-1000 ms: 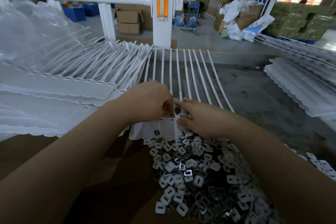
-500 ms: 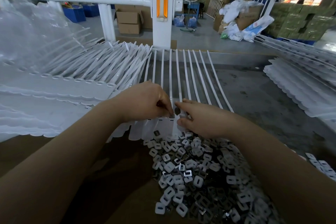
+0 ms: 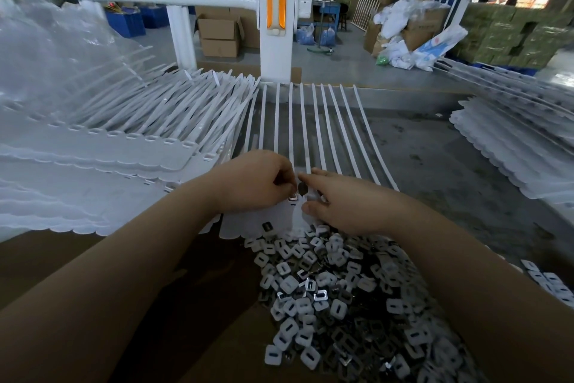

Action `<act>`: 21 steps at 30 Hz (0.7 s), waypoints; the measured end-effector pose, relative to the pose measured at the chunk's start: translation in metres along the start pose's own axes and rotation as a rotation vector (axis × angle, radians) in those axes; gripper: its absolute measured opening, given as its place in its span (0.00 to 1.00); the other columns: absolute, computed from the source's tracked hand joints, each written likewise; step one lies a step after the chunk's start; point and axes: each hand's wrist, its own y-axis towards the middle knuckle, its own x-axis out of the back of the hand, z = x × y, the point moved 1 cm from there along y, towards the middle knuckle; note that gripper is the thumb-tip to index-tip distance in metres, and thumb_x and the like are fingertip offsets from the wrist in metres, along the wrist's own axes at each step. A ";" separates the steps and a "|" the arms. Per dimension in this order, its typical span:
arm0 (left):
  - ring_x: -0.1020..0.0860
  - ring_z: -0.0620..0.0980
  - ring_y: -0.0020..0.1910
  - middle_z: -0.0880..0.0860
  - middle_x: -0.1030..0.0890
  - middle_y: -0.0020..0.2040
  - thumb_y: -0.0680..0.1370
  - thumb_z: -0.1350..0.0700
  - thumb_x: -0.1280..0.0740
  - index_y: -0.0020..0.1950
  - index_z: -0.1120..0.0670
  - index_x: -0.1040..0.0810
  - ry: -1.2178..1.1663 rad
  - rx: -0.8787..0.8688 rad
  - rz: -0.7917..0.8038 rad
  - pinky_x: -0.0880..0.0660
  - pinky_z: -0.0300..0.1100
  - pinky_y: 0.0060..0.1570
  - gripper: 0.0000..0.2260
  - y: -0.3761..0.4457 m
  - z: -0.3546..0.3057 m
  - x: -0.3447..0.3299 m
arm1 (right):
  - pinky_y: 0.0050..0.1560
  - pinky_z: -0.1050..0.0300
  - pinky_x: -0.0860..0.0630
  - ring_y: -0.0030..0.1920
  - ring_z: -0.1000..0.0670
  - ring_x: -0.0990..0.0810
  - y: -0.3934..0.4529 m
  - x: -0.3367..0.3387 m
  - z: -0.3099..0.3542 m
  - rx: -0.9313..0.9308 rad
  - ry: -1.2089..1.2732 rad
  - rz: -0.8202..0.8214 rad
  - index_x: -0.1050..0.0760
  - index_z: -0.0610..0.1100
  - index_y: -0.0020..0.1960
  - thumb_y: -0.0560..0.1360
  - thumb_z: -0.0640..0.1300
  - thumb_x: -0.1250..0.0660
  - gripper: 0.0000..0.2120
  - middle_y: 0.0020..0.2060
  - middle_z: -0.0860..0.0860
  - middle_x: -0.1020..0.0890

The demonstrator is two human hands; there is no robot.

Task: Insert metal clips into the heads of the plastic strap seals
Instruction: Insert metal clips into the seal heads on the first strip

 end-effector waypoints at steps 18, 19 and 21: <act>0.23 0.29 0.40 0.36 0.20 0.38 0.74 0.55 0.26 0.47 0.45 0.14 -0.019 -0.086 -0.043 0.30 0.21 0.41 0.05 -0.004 -0.006 0.013 | 0.53 0.61 0.28 0.60 0.53 0.24 0.001 0.006 -0.002 -0.057 0.105 -0.026 0.43 0.52 0.78 0.83 0.45 0.44 0.24 0.75 0.51 0.35; 0.24 0.28 0.40 0.34 0.22 0.37 0.74 0.55 0.27 0.48 0.45 0.14 0.003 -0.121 -0.067 0.31 0.21 0.40 0.05 -0.005 -0.010 0.014 | 0.47 0.63 0.28 0.53 0.56 0.23 0.002 0.008 -0.004 -0.074 0.172 -0.061 0.41 0.53 0.77 0.83 0.42 0.44 0.24 0.73 0.51 0.32; 0.25 0.28 0.39 0.33 0.25 0.35 0.74 0.55 0.26 0.47 0.48 0.14 -0.002 -0.213 -0.096 0.33 0.21 0.40 0.04 -0.009 -0.023 0.014 | 0.46 0.63 0.28 0.53 0.57 0.22 0.004 0.013 -0.007 -0.101 0.337 -0.137 0.34 0.51 0.75 0.81 0.35 0.45 0.25 0.69 0.51 0.27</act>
